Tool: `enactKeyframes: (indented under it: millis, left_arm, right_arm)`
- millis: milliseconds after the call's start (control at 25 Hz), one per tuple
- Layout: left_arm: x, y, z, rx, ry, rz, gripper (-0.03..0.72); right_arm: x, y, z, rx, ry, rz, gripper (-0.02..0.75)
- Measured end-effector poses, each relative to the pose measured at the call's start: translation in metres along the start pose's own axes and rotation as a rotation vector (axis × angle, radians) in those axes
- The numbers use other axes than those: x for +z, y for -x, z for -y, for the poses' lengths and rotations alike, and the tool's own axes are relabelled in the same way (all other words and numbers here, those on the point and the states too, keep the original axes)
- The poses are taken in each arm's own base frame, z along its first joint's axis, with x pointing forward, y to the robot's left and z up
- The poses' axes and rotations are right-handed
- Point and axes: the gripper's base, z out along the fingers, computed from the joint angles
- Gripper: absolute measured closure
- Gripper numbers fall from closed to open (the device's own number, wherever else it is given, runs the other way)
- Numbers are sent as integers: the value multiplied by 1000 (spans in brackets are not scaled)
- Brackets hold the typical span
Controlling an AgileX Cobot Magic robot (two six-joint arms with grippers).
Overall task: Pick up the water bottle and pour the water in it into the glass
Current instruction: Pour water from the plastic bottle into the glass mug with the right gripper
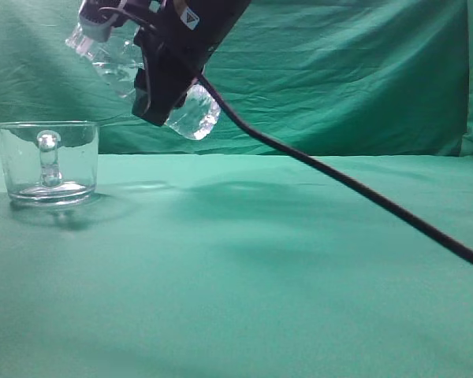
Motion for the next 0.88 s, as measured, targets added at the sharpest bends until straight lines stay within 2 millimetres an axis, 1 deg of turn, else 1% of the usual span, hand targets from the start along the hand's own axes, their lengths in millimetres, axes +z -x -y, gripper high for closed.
enactKeyframes:
  millis: [360,640,880]
  left_arm:
    - [0,0,0,0,0,0,688]
    - [0,0,0,0,0,0,688]
    - [0,0,0,0,0,0,688]
  right_arm:
    - [0,8,-1,-201,3,92,423]
    - [13,2,-14,-231,30,88,423]
    - [16,2,-14,-276,26,92,423]
